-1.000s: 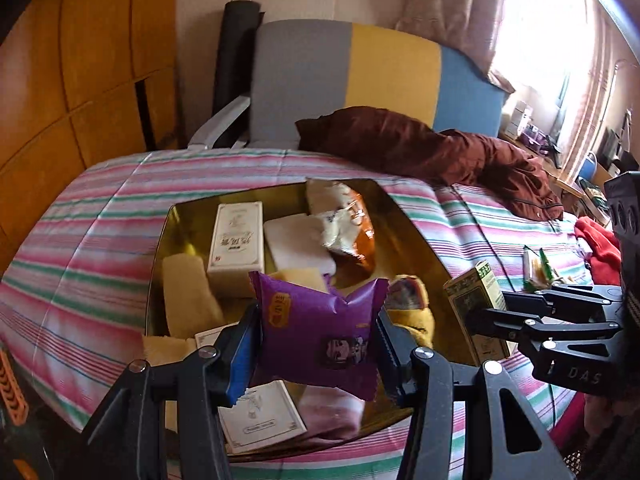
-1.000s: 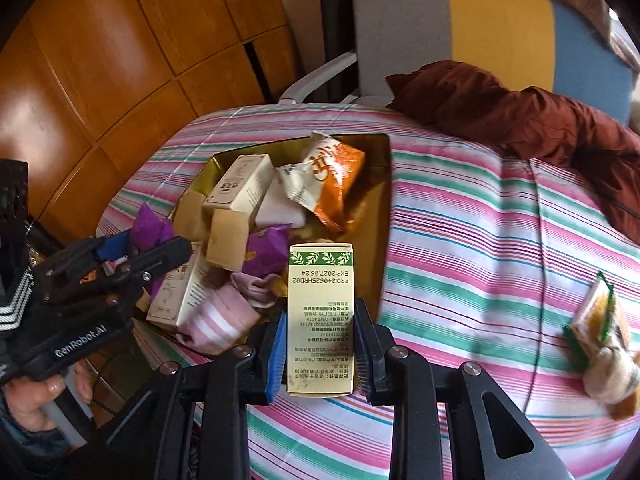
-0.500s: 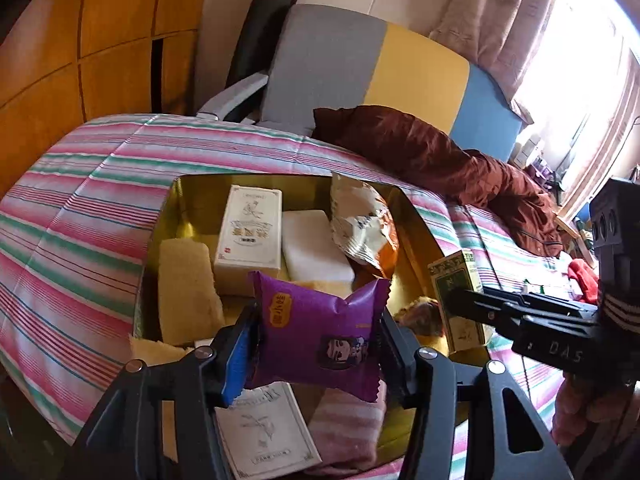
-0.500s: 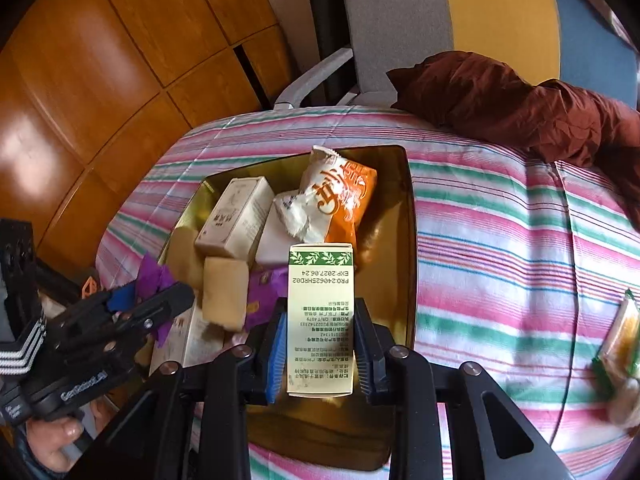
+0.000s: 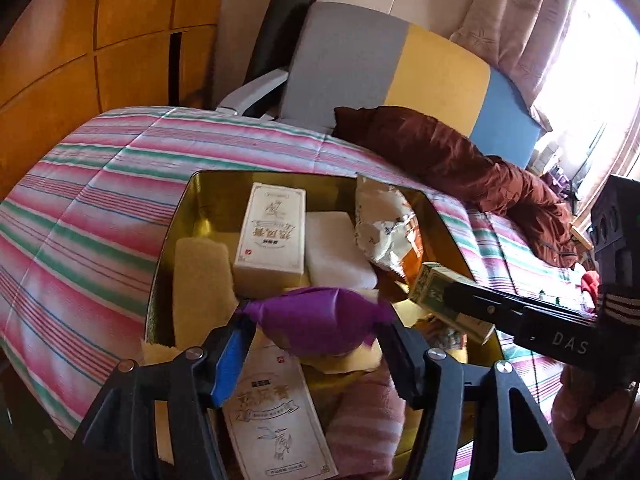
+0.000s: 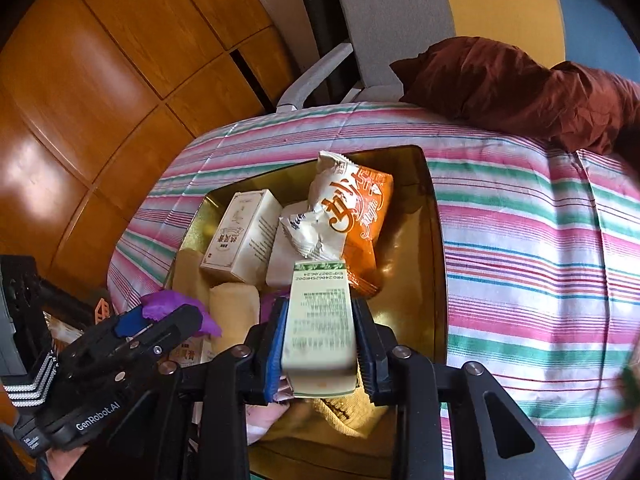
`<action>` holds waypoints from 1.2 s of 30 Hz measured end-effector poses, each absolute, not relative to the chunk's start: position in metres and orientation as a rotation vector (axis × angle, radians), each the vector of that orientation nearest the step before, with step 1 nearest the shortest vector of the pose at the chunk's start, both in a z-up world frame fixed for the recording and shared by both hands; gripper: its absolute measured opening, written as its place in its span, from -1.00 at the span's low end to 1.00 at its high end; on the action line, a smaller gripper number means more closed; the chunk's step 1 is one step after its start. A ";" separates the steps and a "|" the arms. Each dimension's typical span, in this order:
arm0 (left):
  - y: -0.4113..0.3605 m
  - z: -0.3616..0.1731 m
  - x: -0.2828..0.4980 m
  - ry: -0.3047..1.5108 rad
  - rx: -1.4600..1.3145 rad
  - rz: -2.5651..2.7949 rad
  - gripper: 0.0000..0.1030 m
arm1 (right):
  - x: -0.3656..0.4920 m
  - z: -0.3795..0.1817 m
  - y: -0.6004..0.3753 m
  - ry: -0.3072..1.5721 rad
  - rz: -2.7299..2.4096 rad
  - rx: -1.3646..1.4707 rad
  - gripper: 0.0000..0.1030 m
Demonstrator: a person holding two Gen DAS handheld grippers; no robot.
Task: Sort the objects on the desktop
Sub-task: 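Carry the green box and purple packet over the gold tray, then release the green box and purple packet into the tray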
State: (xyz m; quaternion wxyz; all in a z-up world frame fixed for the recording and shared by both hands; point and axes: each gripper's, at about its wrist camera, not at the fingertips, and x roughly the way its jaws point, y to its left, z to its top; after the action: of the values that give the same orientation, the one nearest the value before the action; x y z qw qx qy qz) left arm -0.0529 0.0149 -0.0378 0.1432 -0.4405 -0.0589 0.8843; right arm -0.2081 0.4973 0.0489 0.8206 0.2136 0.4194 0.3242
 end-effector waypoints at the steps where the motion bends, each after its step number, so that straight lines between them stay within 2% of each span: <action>1: 0.014 -0.038 -0.052 -0.172 -1.270 2.552 0.21 | -0.208 0.048 0.498 0.896 0.691 0.456 -0.36; 18: 0.009 -0.027 -0.030 -0.183 -1.211 2.581 0.23 | -0.226 0.047 0.503 0.861 0.743 0.473 -0.33; 22: 0.014 -0.022 -0.025 -0.154 -1.186 2.584 0.24 | -0.235 0.045 0.495 0.855 0.720 0.475 -0.10; 27: 0.021 -0.022 -0.021 -0.108 -1.194 2.585 0.24 | -0.242 0.039 0.485 0.852 0.697 0.476 -0.09; 36: 0.036 -0.007 -0.006 0.016 -1.122 2.629 0.24 | -0.255 0.035 0.465 0.838 0.647 0.457 0.09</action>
State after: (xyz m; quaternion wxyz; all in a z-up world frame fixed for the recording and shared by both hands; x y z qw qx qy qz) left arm -0.0058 0.0360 -0.0068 0.1411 -0.3886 0.0054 0.9105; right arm -0.2547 0.4653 0.0345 0.8384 0.2161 0.3960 0.3058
